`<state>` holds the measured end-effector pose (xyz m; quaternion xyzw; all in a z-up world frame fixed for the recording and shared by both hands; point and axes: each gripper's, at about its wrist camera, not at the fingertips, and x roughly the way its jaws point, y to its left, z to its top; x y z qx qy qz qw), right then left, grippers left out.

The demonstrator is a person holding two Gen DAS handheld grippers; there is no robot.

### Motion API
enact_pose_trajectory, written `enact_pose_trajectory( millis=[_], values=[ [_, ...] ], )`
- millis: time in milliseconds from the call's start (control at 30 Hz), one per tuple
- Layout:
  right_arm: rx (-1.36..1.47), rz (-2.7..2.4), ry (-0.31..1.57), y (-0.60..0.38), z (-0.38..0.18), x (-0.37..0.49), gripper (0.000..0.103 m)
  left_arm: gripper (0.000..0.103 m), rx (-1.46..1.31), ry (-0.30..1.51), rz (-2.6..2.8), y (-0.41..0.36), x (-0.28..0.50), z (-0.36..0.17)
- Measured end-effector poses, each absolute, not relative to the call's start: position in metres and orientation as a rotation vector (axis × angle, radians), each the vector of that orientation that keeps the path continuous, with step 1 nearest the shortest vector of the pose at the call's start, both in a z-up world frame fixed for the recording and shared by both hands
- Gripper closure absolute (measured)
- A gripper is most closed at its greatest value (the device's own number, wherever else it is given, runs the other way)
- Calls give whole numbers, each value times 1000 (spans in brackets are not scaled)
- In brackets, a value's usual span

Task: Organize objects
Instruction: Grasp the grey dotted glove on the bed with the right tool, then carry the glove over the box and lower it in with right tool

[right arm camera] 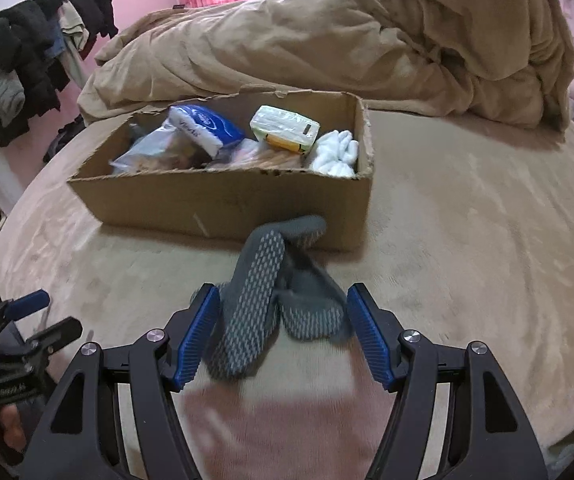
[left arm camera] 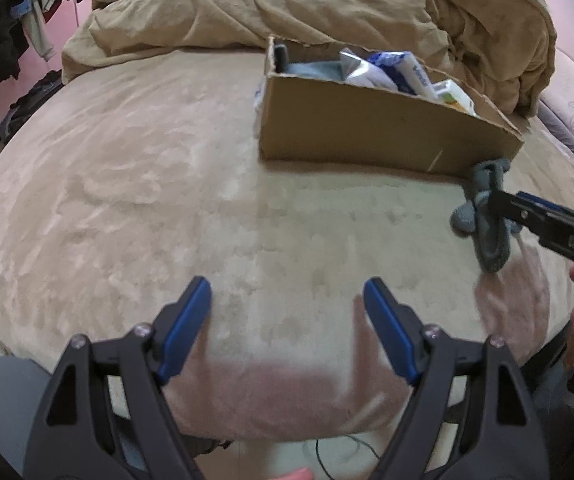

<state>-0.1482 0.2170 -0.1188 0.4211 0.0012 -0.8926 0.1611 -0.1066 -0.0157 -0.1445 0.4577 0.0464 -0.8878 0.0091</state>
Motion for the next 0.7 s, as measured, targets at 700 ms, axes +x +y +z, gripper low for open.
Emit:
enact_pose_trajectory(
  millis=[700],
  values=[
    [1201,-2451,36,204,-104,-131,69,23,1422,222,-2799,-15,-92,-120]
  ],
)
